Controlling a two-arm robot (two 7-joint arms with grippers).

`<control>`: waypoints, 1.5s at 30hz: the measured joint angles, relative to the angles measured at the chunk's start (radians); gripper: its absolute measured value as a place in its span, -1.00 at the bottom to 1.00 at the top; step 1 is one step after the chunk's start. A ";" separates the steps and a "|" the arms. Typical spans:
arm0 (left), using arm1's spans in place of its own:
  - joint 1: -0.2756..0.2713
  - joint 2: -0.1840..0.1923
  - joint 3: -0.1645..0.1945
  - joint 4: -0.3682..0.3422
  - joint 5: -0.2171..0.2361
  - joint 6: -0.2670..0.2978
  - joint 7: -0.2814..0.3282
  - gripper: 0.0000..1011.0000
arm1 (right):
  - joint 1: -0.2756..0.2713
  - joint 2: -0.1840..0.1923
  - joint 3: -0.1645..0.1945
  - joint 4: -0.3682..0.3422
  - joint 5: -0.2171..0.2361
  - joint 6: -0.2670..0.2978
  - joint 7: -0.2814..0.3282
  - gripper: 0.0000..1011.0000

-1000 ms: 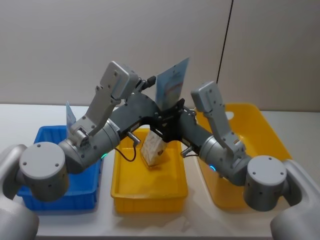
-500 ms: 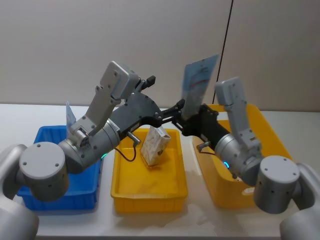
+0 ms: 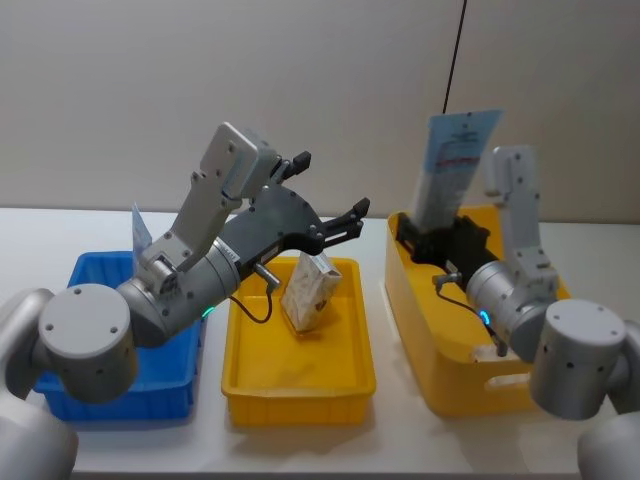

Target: Bimanual collaborative sorting of washing and personal care products

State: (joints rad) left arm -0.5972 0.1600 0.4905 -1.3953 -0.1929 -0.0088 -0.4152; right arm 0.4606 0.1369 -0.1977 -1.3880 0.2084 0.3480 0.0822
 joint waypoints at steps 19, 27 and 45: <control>0.000 0.000 0.000 0.000 0.000 0.000 0.000 0.98 | 0.064 -0.003 0.039 0.015 -0.017 0.222 -0.073 0.26; 0.000 0.000 0.000 0.000 0.000 0.000 0.000 0.98 | 0.086 0.000 0.039 0.042 -0.025 0.269 -0.072 0.26; 0.000 0.000 0.000 0.000 0.000 0.000 0.000 0.98 | 0.109 -0.010 0.067 0.099 -0.037 0.322 -0.090 0.52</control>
State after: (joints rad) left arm -0.5973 0.1600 0.4905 -1.3954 -0.1929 -0.0089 -0.4152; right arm 0.5697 0.1265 -0.1306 -1.2886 0.1718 0.6696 -0.0080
